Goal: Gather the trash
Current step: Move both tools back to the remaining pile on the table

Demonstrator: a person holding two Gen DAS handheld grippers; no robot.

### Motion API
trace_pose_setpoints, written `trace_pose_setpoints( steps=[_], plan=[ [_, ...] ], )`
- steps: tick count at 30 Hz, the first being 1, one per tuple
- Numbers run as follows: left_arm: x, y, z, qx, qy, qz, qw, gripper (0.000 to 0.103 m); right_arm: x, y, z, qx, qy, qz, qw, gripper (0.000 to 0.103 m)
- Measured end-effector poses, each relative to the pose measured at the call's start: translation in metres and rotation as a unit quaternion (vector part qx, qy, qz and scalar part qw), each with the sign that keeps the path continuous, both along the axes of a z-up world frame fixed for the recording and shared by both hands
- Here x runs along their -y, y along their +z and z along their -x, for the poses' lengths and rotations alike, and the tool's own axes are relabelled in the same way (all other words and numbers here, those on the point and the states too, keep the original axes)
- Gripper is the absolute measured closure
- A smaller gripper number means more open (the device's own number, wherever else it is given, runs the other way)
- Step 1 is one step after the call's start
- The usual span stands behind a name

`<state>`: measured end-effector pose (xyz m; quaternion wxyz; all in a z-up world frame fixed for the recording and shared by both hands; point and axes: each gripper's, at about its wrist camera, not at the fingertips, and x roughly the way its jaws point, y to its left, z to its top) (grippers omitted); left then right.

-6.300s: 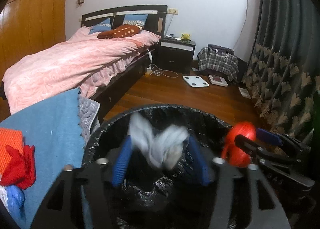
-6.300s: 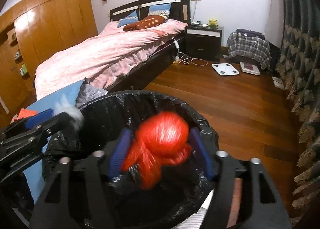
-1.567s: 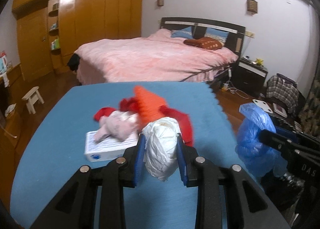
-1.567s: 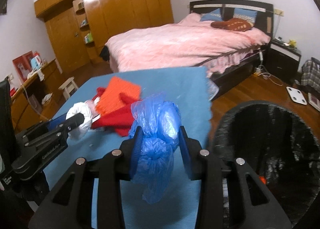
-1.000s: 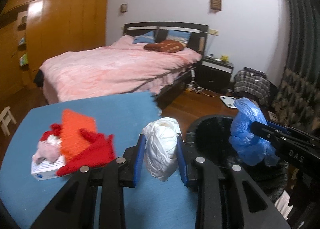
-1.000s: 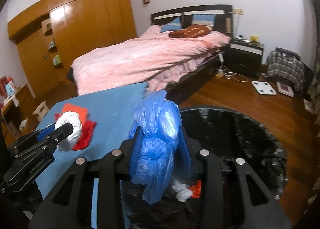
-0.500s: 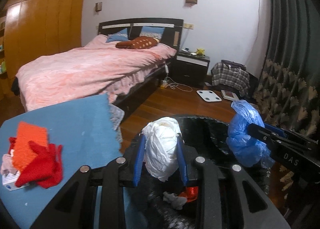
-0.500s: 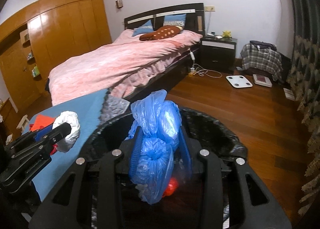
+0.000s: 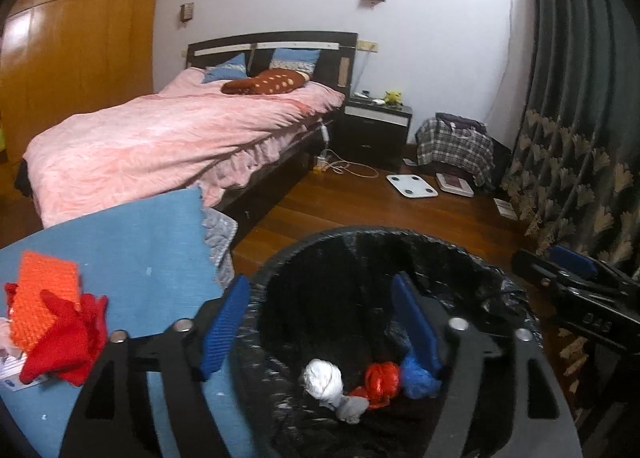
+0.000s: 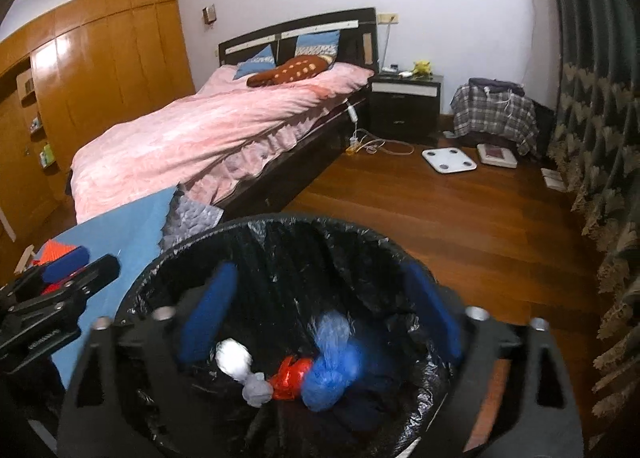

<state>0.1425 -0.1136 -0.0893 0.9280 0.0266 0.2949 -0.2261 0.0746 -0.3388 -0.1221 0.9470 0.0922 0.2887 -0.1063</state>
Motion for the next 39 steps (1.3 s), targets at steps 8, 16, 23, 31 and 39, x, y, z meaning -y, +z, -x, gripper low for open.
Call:
trace_pose_setpoints(
  steps=[8,16,23,31,39],
  plan=[
    [-0.050,0.015,0.007,0.027,0.051,-0.002,0.9983,0.010,-0.018,0.014,-0.003,0.013,0.018,0.000,1.000,0.005],
    [-0.099,0.023,0.020,0.045,0.102,-0.010,0.9937,0.009,-0.062,0.020,-0.016,0.016,0.060,-0.002,0.998,0.005],
    [-0.150,0.021,0.028,0.045,0.152,-0.017,0.9872,0.009,-0.109,0.025,-0.035,0.018,0.104,-0.005,0.994,0.005],
    [-0.208,0.015,0.031,0.045,0.213,-0.026,0.9758,0.009,-0.172,0.026,-0.060,0.016,0.161,-0.002,0.987,0.005],
    [-0.251,0.004,0.028,0.037,0.259,-0.036,0.9646,0.009,-0.225,0.016,-0.079,0.002,0.205,0.004,0.979,0.005]
  ],
)
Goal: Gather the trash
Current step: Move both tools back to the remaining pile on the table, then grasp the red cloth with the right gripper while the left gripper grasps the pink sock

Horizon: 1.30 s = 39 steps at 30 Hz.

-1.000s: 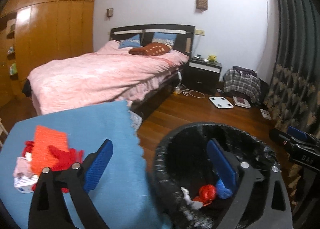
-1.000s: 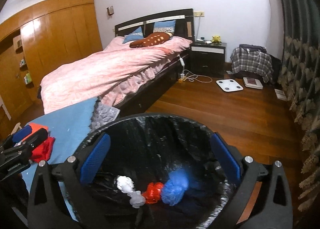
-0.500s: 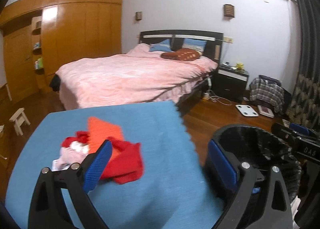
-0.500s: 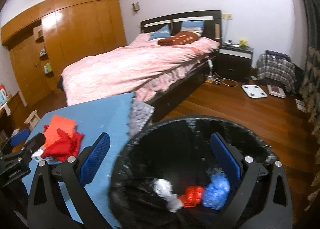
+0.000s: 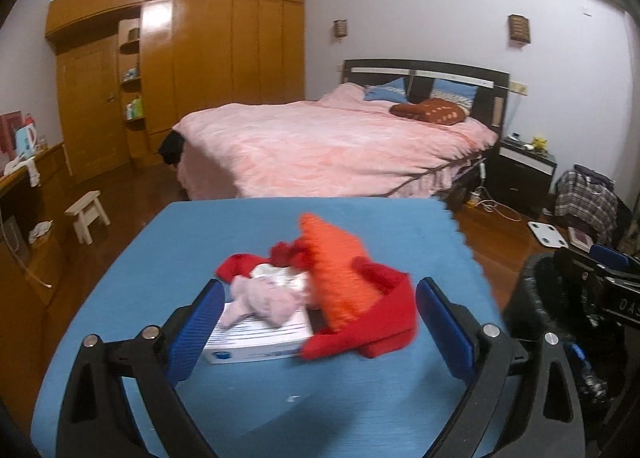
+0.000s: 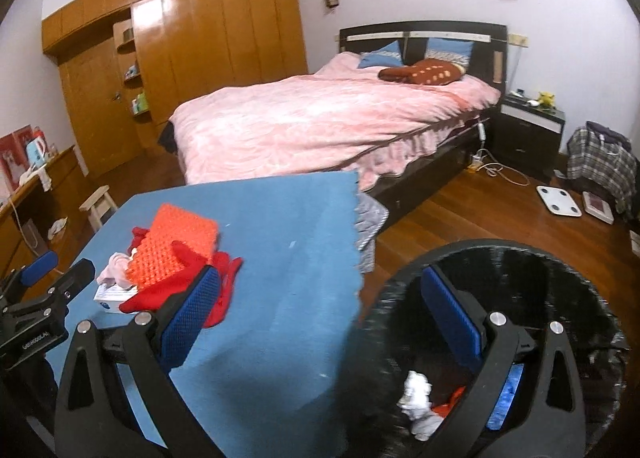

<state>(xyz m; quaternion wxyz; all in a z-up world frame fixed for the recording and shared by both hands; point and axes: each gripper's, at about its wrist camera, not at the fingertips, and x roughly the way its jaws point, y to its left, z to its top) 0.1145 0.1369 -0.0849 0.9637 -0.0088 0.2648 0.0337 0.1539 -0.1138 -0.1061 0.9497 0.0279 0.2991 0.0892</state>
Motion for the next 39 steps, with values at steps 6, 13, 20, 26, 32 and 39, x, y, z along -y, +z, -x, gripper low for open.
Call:
trace_pose_setpoints(
  steps=[6,13,20,26,32,39],
  plan=[
    [-0.023,-0.017,-0.002,-0.010,0.024,-0.007,0.9996,0.009,-0.032,-0.016,-0.012,-0.014,0.021,0.009,1.000,0.005],
    [-0.044,-0.040,-0.004,-0.029,0.042,-0.010,0.9986,0.009,-0.065,-0.040,-0.024,-0.028,0.050,0.022,0.998,0.005],
    [-0.055,-0.050,-0.004,-0.039,0.049,-0.013,0.9979,0.009,-0.095,-0.062,-0.030,-0.046,0.081,0.034,0.995,0.006],
    [-0.061,-0.059,-0.005,-0.047,0.052,-0.008,0.9975,0.009,-0.106,-0.074,-0.038,-0.063,0.099,0.035,0.992,0.020],
    [-0.063,-0.064,-0.007,-0.053,0.053,-0.004,0.9971,0.009,-0.112,-0.081,-0.043,-0.095,0.141,0.016,0.985,0.057],
    [-0.058,-0.064,-0.007,-0.054,0.049,-0.006,0.9973,0.009,-0.114,-0.082,-0.039,-0.108,0.172,0.001,0.979,0.095]
  ],
)
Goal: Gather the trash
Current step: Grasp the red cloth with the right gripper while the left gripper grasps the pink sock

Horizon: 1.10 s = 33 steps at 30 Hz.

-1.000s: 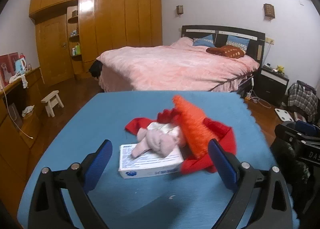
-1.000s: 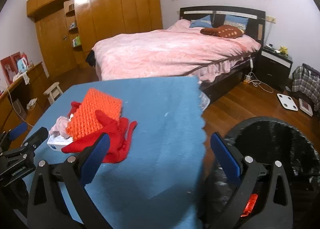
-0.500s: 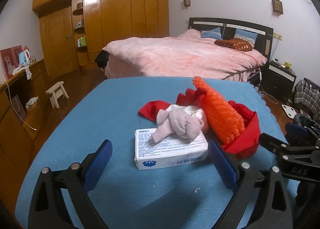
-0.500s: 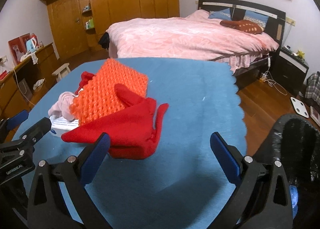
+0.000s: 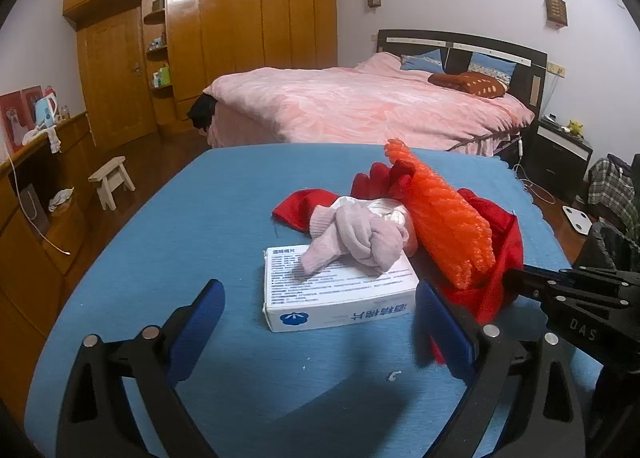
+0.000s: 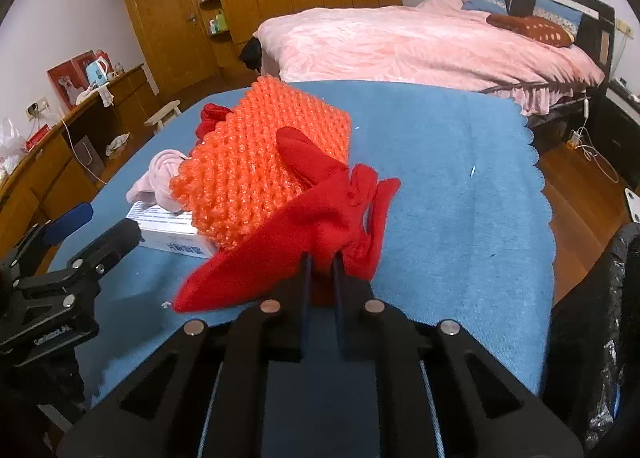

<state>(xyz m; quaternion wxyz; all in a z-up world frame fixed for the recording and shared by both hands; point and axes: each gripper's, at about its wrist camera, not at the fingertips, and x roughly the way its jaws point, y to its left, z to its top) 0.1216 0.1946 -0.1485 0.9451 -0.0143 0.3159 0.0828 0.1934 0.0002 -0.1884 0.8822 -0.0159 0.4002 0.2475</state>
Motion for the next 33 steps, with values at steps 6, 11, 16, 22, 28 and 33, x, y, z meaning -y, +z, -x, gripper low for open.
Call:
trace_pose_setpoints(
  steps=[6,11,16,22,28,33],
  plan=[
    [0.006,0.001,0.001,0.000,-0.002,0.001,1.0000,0.009,0.018,0.014,0.003,0.015,-0.027,-0.004,1.000,0.097],
    [0.011,0.002,0.001,0.002,-0.008,0.002,1.0000,0.009,0.045,0.035,0.002,0.041,-0.069,-0.008,0.997,0.097],
    [0.018,0.007,-0.001,0.007,-0.014,0.005,0.9999,0.009,0.058,0.045,0.000,0.060,-0.090,-0.004,0.994,0.097],
    [0.019,0.009,-0.018,0.009,-0.009,0.001,0.9999,0.009,0.055,0.036,-0.005,0.049,-0.090,-0.006,0.995,0.097],
    [0.018,0.008,-0.044,0.007,-0.010,0.003,0.9999,0.020,0.049,0.035,-0.011,0.045,-0.082,-0.010,0.996,0.097],
    [0.018,-0.006,-0.061,-0.027,-0.020,0.013,0.9993,0.045,0.048,0.035,-0.012,0.042,-0.077,-0.012,0.996,0.097]
  ],
)
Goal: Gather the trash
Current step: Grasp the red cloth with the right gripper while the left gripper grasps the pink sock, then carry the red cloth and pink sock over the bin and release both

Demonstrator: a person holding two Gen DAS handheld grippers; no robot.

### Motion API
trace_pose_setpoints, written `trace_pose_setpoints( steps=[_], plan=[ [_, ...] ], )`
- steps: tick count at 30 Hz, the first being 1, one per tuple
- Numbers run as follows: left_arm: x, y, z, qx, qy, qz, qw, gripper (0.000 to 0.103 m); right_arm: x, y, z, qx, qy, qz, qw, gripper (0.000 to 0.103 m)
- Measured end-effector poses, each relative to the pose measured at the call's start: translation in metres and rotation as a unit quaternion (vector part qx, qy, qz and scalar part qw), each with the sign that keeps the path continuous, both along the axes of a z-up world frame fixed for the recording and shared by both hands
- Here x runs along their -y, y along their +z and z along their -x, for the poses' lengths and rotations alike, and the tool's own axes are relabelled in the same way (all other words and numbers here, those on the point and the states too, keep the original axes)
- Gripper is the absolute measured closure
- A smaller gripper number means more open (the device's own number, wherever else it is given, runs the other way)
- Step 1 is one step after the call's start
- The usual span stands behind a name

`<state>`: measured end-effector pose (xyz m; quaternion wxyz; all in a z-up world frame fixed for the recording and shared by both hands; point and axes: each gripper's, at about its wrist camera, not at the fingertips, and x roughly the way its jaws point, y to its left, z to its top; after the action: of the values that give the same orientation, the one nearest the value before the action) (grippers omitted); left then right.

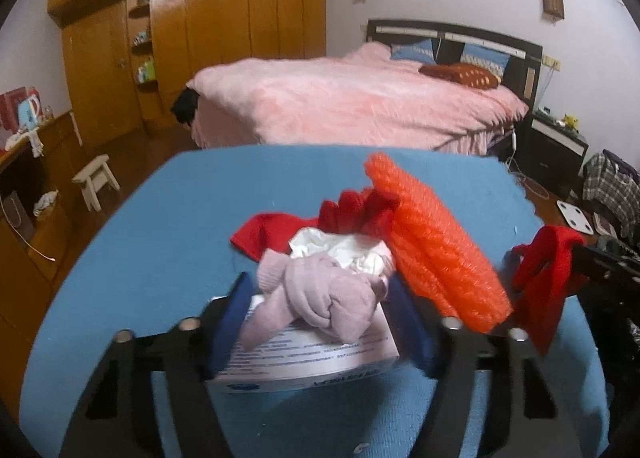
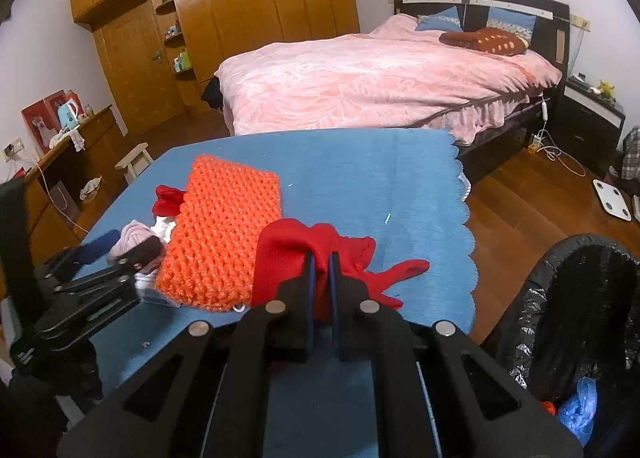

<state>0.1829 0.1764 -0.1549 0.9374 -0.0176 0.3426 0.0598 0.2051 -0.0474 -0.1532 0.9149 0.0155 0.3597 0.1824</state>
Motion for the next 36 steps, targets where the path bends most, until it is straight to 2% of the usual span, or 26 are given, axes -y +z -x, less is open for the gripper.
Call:
trace_pose_setpoints(
  steps=[2,4,7,22,36],
  plan=[
    [0.001,-0.004,-0.001,-0.007,-0.004,0.004,1.0000,0.051,0.000,0.000,0.000,-0.001,0.001,-0.001,1.000,0.097],
    [0.004,-0.006,0.003,-0.007,-0.010,-0.001,0.9999,0.062,0.000,0.001,0.000,-0.004,0.003,-0.004,1.000,0.097],
    [0.004,-0.003,0.009,-0.002,-0.012,0.003,0.9999,0.066,0.001,0.002,0.000,-0.008,0.005,-0.013,1.000,0.097],
    [0.023,0.040,0.041,0.039,-0.026,0.014,0.9988,0.067,0.005,0.032,0.021,0.014,0.019,-0.027,0.999,0.097],
    [0.059,0.071,0.052,0.061,-0.060,0.016,0.9962,0.067,0.038,0.067,0.046,0.043,0.004,-0.038,0.998,0.097]
  ],
)
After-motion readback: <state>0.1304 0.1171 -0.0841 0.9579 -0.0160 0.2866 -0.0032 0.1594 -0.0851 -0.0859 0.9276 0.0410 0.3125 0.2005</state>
